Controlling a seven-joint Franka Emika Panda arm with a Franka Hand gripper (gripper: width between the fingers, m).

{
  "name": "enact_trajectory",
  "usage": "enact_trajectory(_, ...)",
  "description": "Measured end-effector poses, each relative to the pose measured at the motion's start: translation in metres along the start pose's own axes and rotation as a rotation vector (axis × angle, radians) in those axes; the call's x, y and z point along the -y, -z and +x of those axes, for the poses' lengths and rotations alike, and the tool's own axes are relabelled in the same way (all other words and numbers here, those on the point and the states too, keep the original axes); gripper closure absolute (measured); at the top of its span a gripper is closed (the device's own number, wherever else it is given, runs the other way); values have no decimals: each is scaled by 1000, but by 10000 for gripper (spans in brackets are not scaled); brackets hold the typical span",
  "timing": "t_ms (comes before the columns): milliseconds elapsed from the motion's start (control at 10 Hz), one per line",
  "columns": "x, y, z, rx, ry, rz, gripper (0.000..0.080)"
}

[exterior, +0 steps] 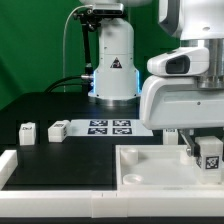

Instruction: Assemble one leg

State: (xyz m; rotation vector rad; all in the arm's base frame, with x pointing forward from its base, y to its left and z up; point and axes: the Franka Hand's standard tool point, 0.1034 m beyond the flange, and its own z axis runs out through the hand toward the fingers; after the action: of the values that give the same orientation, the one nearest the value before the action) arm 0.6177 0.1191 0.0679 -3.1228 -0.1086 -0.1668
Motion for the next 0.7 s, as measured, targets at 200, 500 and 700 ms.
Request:
enact_trajectory(200, 0, 0, 0, 0, -80, 1, 508)
enact_trajectory(500, -2, 0, 0, -2, -477, -3, 508)
enact_trajectory(700, -15, 0, -3, -2, -696, -37, 504)
